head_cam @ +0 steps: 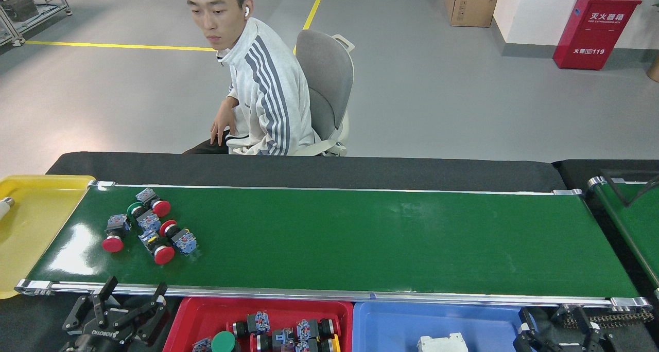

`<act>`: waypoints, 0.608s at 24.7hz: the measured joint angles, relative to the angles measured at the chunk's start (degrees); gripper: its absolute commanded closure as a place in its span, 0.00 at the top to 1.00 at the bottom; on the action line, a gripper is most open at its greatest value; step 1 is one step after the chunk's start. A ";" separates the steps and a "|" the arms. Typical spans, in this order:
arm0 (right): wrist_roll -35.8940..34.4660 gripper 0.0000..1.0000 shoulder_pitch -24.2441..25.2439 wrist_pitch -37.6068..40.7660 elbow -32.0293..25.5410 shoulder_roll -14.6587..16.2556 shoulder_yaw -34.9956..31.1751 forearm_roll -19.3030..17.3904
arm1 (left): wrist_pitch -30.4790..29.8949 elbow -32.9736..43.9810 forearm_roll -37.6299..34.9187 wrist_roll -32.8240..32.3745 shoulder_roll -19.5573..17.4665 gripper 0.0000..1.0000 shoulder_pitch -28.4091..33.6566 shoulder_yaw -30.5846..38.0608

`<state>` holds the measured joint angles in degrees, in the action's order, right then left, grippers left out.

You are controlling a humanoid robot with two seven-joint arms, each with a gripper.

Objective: Pick switch part from conveyor to tray

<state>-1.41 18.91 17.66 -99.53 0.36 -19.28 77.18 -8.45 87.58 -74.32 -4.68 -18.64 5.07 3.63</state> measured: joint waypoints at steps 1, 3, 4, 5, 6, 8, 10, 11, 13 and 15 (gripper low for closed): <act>0.00 0.98 0.00 0.02 0.00 0.00 0.41 0.00 | 0.44 -0.57 0.00 -1.44 0.40 1.00 -0.88 0.00; 0.00 0.98 0.00 0.03 0.00 0.00 0.90 0.00 | 0.78 -2.01 0.00 -3.05 0.67 1.00 -2.18 0.02; 0.00 0.98 0.01 0.04 0.00 0.00 0.95 0.00 | 0.96 -2.89 0.00 -3.54 0.67 1.00 -2.79 0.03; -0.01 0.98 0.00 0.08 0.00 0.00 0.99 0.00 | 1.06 -3.81 0.00 -3.80 0.67 1.00 -3.42 0.06; -0.01 0.98 0.01 0.12 0.00 0.00 1.04 0.00 | 1.14 -4.86 0.00 -3.95 0.67 1.00 -4.23 0.09; -0.02 0.98 0.03 0.22 0.00 0.00 1.22 0.00 | 1.22 -6.95 0.00 -4.15 0.67 1.00 -6.20 0.20; -0.04 0.98 0.04 0.29 0.00 0.00 1.91 0.00 | 1.41 -9.11 0.00 -4.24 0.67 1.00 -8.28 0.21; -0.04 0.98 0.04 0.29 0.00 0.00 2.11 0.00 | 1.64 -10.22 0.00 -4.26 0.65 1.00 -9.44 0.23; -0.05 0.98 0.04 0.24 0.00 0.00 2.18 0.00 | 1.87 -12.17 0.00 -4.29 0.63 1.00 -11.02 0.26; -0.05 0.98 0.04 0.18 0.00 0.00 2.25 0.00 | 1.96 -14.04 -0.01 -4.30 0.63 1.00 -12.18 0.26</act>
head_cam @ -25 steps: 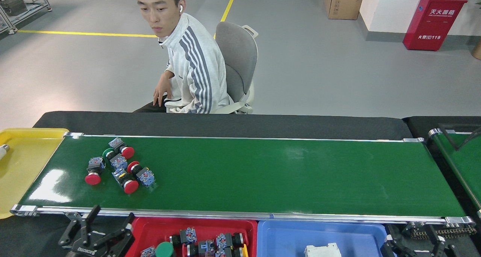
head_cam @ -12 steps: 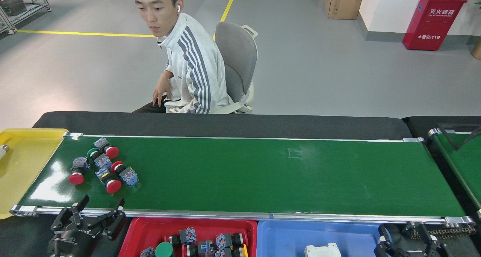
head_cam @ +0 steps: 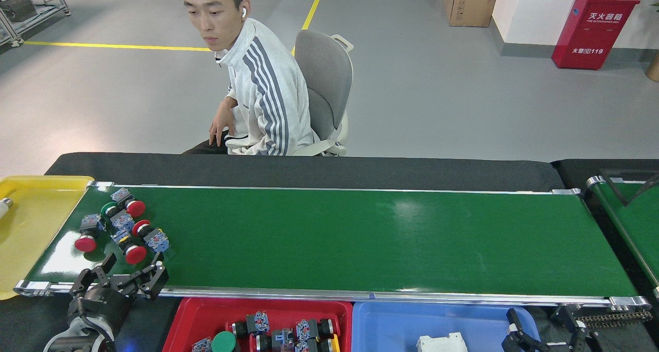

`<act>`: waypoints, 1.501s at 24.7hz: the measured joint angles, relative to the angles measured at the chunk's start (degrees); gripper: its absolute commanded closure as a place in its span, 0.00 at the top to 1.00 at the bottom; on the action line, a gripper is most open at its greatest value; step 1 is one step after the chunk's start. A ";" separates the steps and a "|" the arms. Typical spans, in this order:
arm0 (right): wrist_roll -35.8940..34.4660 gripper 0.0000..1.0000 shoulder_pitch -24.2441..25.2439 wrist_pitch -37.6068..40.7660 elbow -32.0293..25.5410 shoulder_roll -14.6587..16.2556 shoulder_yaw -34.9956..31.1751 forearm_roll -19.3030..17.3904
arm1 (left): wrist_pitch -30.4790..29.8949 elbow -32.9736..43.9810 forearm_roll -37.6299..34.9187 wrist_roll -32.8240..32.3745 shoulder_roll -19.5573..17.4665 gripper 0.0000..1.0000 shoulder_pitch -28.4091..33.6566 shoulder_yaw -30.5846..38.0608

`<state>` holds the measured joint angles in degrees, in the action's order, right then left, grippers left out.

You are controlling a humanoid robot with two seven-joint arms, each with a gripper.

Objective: Pick switch part from conveyor to tray

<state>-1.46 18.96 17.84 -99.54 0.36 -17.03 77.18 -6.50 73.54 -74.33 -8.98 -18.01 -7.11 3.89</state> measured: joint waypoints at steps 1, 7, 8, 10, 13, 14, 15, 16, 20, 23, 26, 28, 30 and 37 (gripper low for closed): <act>0.00 0.98 0.00 -0.02 0.00 0.00 0.12 0.00 | 0.02 -0.85 -0.01 0.00 0.00 1.00 -0.40 0.00; 0.00 0.98 0.00 -0.04 0.00 0.00 0.57 0.00 | 0.19 -8.52 -0.27 -0.13 0.00 1.00 -6.21 0.00; -0.01 0.98 0.00 -0.04 0.00 0.00 0.59 0.00 | 0.20 -10.50 -0.29 -0.22 0.00 1.00 -7.87 -0.02; -0.01 0.98 0.02 -0.05 0.00 0.00 0.82 0.00 | 0.20 -14.38 -0.31 -0.25 0.00 1.00 -10.89 -0.27; -0.01 0.98 0.06 -0.05 0.01 0.00 0.90 0.00 | 0.23 -19.54 -0.36 0.04 0.00 1.00 -14.52 -0.44; -0.01 0.98 0.06 -0.06 0.03 0.01 0.90 0.00 | 0.31 -21.29 -0.38 0.21 0.00 0.99 -15.67 -0.46; -0.02 0.98 0.06 -0.05 0.05 0.01 0.90 0.00 | 0.81 -23.46 -0.39 0.58 0.02 0.97 -17.08 -0.55; -0.06 0.98 0.06 -0.06 0.06 0.01 0.90 0.00 | 1.77 -25.83 -0.39 1.08 0.06 0.89 -18.62 -0.76; -0.12 0.98 0.07 -0.09 0.09 0.02 1.53 0.00 | 6.01 -31.39 -0.39 5.45 0.32 0.47 -22.31 -3.59; -0.12 0.98 0.07 -0.09 0.14 0.02 1.87 0.00 | 6.89 -31.92 -0.39 9.25 1.43 0.29 -22.41 -4.49; -0.12 0.98 0.13 -0.09 0.16 0.02 1.93 0.00 | 6.74 -30.49 -0.37 10.76 1.65 0.25 -21.29 -6.55; -0.13 0.98 0.19 -0.09 0.16 0.02 1.95 0.00 | 3.47 -25.05 -0.35 10.97 1.66 0.25 -18.24 -7.58; -0.12 0.98 0.20 -0.13 0.18 0.02 1.95 -0.08 | -2.99 -15.07 -0.34 11.18 1.58 0.25 -12.54 -7.82; -0.11 0.98 0.21 -0.30 0.20 0.02 1.95 -0.16 | -29.56 19.20 -0.48 8.46 2.21 0.92 12.09 -8.39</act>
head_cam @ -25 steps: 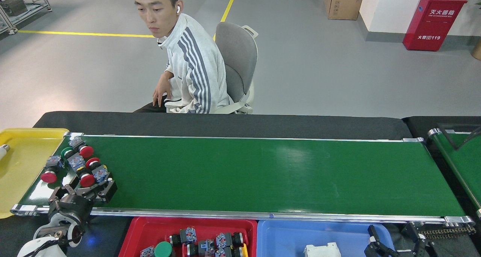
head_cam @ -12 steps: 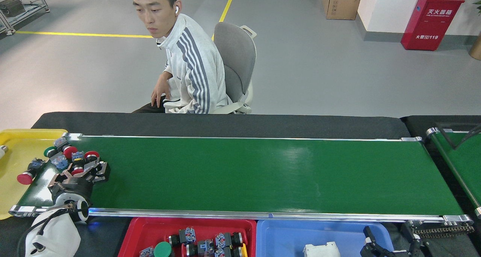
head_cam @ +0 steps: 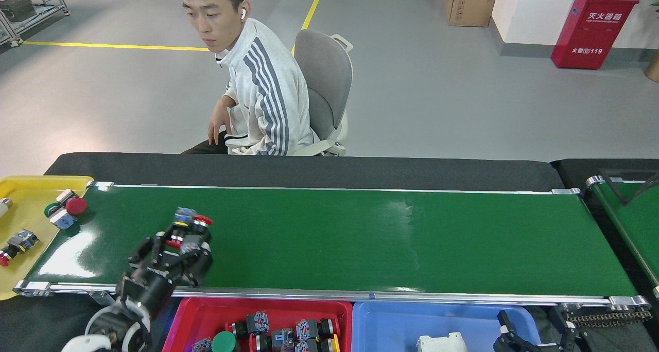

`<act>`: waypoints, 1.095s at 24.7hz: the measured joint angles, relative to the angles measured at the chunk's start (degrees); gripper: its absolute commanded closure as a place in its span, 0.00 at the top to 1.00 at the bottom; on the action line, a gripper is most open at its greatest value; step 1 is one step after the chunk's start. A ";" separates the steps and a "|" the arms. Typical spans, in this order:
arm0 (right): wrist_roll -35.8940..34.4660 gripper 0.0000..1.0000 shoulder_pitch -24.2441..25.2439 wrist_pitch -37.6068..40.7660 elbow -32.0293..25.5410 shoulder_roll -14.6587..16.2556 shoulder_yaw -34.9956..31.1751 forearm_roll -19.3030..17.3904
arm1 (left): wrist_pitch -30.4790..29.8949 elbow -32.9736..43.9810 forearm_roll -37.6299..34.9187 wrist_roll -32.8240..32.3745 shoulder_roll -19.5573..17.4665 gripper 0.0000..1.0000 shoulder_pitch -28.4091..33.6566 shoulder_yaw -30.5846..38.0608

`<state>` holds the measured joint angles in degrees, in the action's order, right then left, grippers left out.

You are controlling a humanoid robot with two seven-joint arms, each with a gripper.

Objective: Pick switch part from conveyor to tray

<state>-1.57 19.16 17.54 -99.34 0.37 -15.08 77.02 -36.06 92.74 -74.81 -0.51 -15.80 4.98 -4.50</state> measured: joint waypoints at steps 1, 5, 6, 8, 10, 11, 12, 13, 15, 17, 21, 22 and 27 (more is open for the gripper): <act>0.00 0.98 -0.01 -0.10 0.00 0.00 0.00 -0.06 | -1.50 1.88 -0.06 -0.65 0.57 1.00 1.91 -0.92; 0.11 0.98 -0.01 -0.16 0.00 0.00 -0.01 -0.20 | -3.43 5.24 -0.07 -1.44 1.64 1.00 3.11 -3.72; 0.16 0.98 -0.02 -0.16 0.00 0.00 0.00 -0.25 | -3.57 5.38 -0.07 -1.50 1.64 1.00 3.11 -3.77; 0.17 0.97 -0.02 -0.10 -0.02 0.00 0.00 -0.26 | -3.76 5.43 0.15 -1.59 1.64 1.00 3.11 -3.35; -0.48 0.96 -0.03 -0.01 -0.04 0.00 0.00 -0.31 | -3.86 5.38 0.30 -1.61 1.64 1.00 3.11 -1.52; -1.44 0.96 -0.04 0.11 -0.16 0.00 0.00 -0.31 | -4.01 5.36 0.38 -1.61 1.64 1.00 3.13 -0.20; -2.25 0.95 -0.06 0.12 -0.34 -0.01 0.00 -0.31 | -4.02 5.36 0.45 -1.61 1.64 1.00 3.21 1.15; -2.58 0.94 -0.06 0.08 -0.63 -0.03 0.00 -0.30 | -3.25 5.30 0.46 -1.61 1.64 1.00 3.27 2.49; -3.17 0.93 -0.06 -0.83 -1.10 -0.59 0.00 -0.05 | 0.87 4.99 0.48 -1.62 1.61 1.00 3.31 5.40; -3.54 0.92 -0.05 -2.92 -1.14 -1.44 0.00 0.48 | 6.18 2.54 0.57 -1.81 1.55 1.00 3.31 10.05; -3.72 0.92 -0.03 -6.51 -1.16 -1.85 0.07 1.82 | 9.81 -5.22 0.60 1.54 0.72 1.00 3.26 18.33; -3.73 0.93 -0.02 -6.94 -1.16 -1.88 0.09 1.89 | 10.02 -6.53 0.60 2.56 0.20 1.00 3.31 19.25; -3.78 0.96 0.05 -7.42 -1.15 -1.92 0.10 1.93 | 10.26 -8.75 0.59 5.85 -1.44 1.00 3.83 20.05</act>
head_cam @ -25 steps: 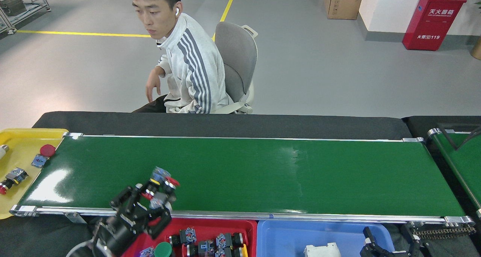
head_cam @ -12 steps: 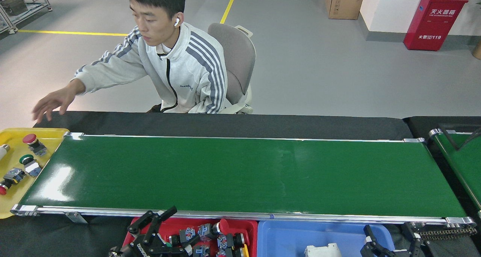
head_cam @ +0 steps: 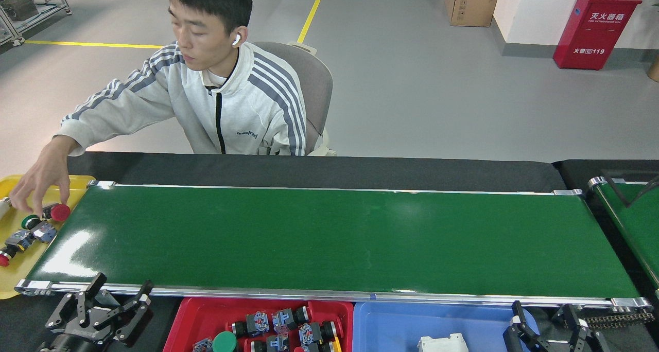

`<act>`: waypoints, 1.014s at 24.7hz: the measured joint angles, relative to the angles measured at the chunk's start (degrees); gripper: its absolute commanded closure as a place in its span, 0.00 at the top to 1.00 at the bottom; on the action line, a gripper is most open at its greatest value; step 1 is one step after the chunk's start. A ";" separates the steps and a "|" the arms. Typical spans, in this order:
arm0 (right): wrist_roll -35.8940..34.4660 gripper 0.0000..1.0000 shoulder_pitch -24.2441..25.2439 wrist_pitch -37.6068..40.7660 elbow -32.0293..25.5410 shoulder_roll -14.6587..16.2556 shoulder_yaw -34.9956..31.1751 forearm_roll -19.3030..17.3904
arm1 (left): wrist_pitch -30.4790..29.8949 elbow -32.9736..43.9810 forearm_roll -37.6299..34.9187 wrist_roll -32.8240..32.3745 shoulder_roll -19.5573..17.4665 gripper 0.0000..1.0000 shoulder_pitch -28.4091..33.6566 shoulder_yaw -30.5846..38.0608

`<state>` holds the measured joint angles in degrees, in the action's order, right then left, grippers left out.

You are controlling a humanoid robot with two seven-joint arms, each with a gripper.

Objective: Pick switch part from conveyor to tray

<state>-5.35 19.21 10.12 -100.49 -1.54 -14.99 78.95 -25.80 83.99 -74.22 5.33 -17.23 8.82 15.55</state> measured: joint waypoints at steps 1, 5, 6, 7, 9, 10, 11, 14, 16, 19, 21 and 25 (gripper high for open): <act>-0.03 0.98 0.03 -0.05 0.00 0.00 0.00 0.00 | 0.00 -0.02 0.00 0.14 0.00 1.00 0.16 -0.05; -0.07 0.98 0.14 -0.22 0.04 0.01 0.00 -0.09 | 0.01 -0.02 -0.28 0.49 0.00 1.00 2.02 -0.13; -0.07 0.98 0.13 -0.09 0.03 0.01 0.00 -0.11 | 0.07 -0.02 -0.30 0.49 0.00 1.00 2.46 -0.08; -0.07 0.98 0.14 0.01 0.04 0.01 0.00 -0.12 | 0.28 -0.02 -0.30 0.53 0.00 1.00 2.82 0.07; -0.07 0.98 0.13 0.13 0.04 0.02 0.00 -0.12 | 0.53 -0.08 -0.30 0.55 0.01 1.00 3.26 0.55; -0.07 0.99 0.12 0.16 0.04 0.02 0.00 -0.12 | 0.57 -0.12 -0.30 0.55 0.01 1.00 3.35 1.10; -0.07 0.99 0.12 0.19 0.04 0.03 0.00 -0.13 | 0.58 -0.12 -0.30 0.56 0.01 1.00 3.38 1.76; -0.08 0.99 0.11 0.36 0.04 0.03 0.00 -0.14 | 0.80 -0.12 -0.24 0.58 0.02 1.00 3.39 3.29; -0.09 0.99 0.11 0.45 0.04 0.03 0.00 -0.18 | 0.81 -0.12 -0.22 0.58 0.01 1.00 3.39 3.88; -0.16 0.99 0.10 0.54 0.04 0.03 0.07 -0.19 | 0.53 -0.12 -0.21 0.59 0.01 1.00 3.47 3.97; -0.26 0.99 -0.08 0.58 0.04 0.02 0.29 -0.19 | 0.43 -0.12 -0.21 0.59 0.01 1.00 3.80 3.99; -0.07 0.99 -0.21 0.59 0.04 0.02 0.44 -0.19 | 0.34 -0.08 -0.18 0.59 0.01 1.00 4.98 4.69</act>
<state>-5.42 19.00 10.71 -100.46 -1.52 -14.54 78.76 -25.45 83.91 -74.40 5.93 -17.23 13.80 20.24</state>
